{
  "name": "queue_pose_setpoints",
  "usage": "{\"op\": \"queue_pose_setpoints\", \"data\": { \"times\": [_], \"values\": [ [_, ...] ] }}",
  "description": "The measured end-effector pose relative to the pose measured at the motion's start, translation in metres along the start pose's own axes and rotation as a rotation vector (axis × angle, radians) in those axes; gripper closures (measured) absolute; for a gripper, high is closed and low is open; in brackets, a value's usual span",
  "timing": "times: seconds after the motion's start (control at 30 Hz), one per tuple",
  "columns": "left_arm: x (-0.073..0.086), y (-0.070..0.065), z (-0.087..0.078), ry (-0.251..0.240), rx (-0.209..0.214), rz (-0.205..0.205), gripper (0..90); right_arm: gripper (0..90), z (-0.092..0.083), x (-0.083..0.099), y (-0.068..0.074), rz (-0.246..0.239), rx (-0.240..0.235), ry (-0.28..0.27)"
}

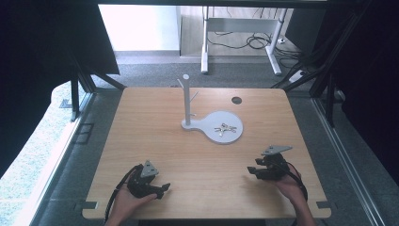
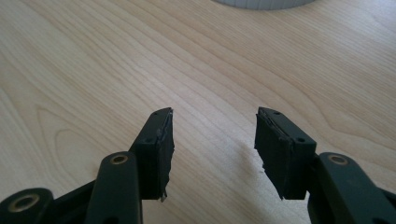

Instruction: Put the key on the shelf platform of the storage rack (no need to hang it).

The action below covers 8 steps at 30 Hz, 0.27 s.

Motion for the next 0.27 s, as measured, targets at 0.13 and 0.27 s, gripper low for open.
{"op": "queue_pose_setpoints", "data": {
  "times": [0.13,0.27],
  "values": [
    [-0.0005,-0.0025,0.0018,0.004,0.003,0.011,23.7,45.9,0.0027,-0.001,-0.0011,0.006,0.014,-0.006],
    [-0.001,-0.0028,0.0014,0.004,0.004,0.014,23.7,44.1,0.0059,0.0013,-0.004,0.015,0.036,0.003]
  ]
}}
Point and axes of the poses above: each handheld gripper's, and its own axes: z roughly forward along the jaws, x roughly out of its underside, y roughly to its left, the point moved 9 cm from there along z, roughly forward along the jaws, and after that the axes turned 11 degrees about y, right-handed, at the moved point
